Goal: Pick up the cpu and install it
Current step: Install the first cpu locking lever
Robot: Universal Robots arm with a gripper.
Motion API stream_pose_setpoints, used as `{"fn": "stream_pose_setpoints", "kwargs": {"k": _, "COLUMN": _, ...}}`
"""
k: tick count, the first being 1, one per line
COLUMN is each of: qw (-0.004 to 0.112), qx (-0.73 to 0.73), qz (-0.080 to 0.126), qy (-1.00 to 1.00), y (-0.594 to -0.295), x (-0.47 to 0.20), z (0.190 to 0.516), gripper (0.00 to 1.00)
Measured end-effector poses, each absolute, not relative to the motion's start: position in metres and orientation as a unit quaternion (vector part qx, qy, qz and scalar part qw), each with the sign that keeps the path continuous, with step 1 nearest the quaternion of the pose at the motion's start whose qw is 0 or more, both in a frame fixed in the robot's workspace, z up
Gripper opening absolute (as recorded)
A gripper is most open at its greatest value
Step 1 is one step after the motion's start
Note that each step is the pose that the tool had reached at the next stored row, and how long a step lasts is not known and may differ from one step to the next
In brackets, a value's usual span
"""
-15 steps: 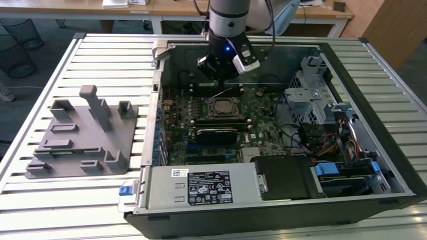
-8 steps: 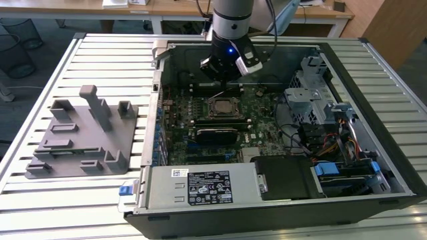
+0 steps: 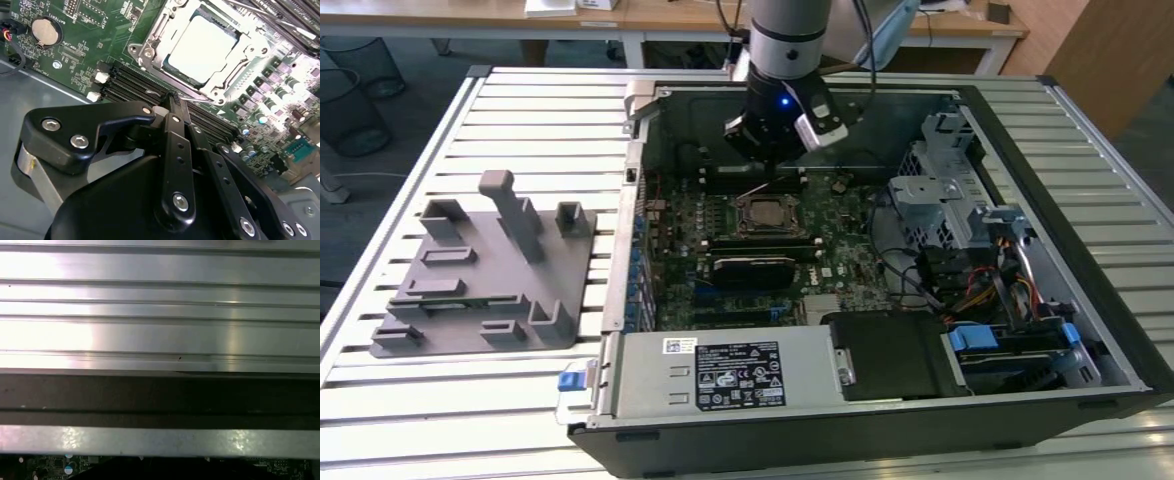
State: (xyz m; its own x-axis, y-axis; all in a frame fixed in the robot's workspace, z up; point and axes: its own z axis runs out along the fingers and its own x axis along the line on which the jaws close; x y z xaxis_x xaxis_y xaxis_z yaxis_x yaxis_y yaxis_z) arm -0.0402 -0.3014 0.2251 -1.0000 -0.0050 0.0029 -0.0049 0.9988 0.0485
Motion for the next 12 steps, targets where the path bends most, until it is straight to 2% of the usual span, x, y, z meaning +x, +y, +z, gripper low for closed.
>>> {"fn": "stream_pose_setpoints", "kwargs": {"k": 12, "qw": 0.002, "qx": 0.003, "qz": -0.024, "qy": -1.000, "y": -0.3003, "x": -0.0319, "z": 0.2174, "gripper": 0.11}}
